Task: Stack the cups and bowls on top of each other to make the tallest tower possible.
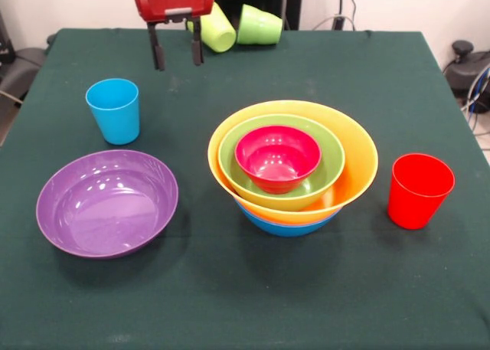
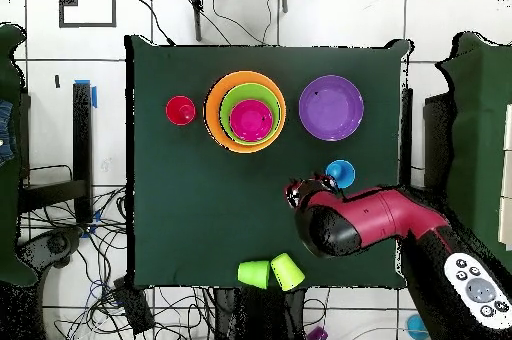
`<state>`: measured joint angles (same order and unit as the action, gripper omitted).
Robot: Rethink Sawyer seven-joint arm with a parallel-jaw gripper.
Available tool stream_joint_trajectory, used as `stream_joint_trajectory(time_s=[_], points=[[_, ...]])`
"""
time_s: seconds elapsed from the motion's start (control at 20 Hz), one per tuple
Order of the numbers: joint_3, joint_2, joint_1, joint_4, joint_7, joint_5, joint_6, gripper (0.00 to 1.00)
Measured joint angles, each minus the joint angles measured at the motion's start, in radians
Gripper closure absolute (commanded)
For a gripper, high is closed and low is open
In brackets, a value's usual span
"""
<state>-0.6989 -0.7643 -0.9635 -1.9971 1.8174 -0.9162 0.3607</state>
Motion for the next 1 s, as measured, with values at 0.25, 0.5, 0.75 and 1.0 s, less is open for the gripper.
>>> stream_joint_trajectory(time_s=[0.25,0.5,0.75,1.0], points=[[0.019,-0.002,0.000,-0.008,0.000,-0.001,0.000,0.00],[0.029,0.001,0.000,-0.008,0.000,-0.002,0.000,0.00],[0.032,0.001,0.000,-0.008,0.000,-0.002,0.000,0.00],[0.035,0.001,0.000,-0.008,0.000,-0.002,0.000,0.00]])
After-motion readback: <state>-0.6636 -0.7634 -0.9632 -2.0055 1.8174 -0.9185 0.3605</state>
